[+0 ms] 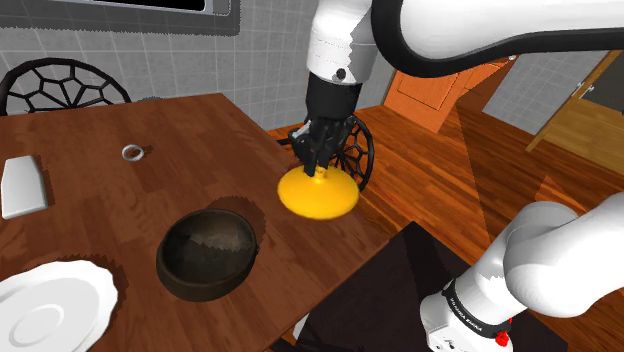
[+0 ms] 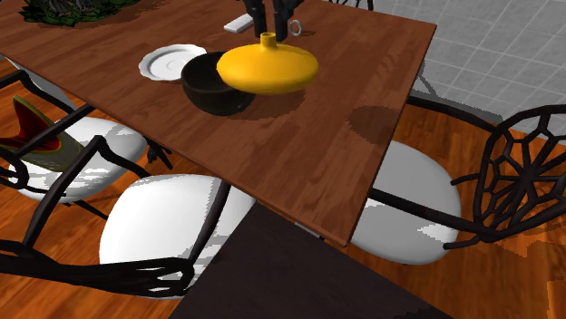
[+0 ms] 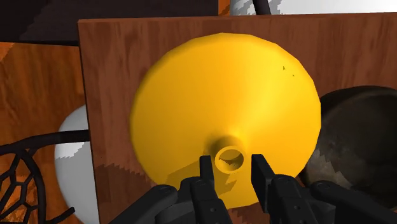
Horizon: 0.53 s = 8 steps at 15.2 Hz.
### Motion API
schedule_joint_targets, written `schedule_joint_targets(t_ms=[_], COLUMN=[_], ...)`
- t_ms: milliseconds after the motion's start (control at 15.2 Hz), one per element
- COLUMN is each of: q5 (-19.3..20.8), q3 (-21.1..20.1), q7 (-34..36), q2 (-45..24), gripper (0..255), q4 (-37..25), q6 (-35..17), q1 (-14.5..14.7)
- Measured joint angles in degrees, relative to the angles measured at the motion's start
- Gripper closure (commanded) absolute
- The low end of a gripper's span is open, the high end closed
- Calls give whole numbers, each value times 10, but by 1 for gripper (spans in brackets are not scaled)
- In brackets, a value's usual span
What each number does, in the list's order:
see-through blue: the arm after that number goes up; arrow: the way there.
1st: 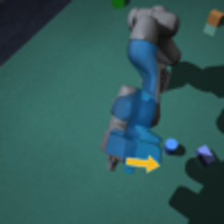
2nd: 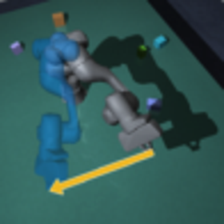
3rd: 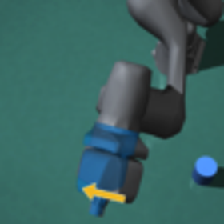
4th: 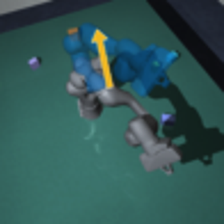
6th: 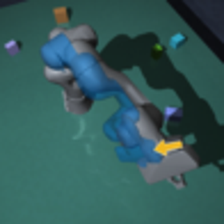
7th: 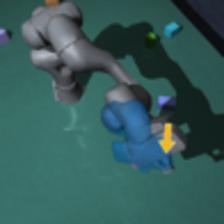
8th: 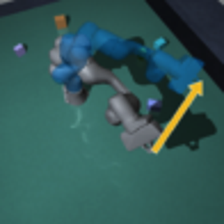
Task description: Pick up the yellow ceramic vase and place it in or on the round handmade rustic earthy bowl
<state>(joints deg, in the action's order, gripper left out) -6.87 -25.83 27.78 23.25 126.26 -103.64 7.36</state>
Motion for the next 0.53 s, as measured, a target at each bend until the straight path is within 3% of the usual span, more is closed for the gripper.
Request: schedule_joint_targets(t_ms=[528], q5=[54], q3=[-78], q7=[111], q2=[-152], gripper=[255], q4=[-181], q6=[41], q1=[3])
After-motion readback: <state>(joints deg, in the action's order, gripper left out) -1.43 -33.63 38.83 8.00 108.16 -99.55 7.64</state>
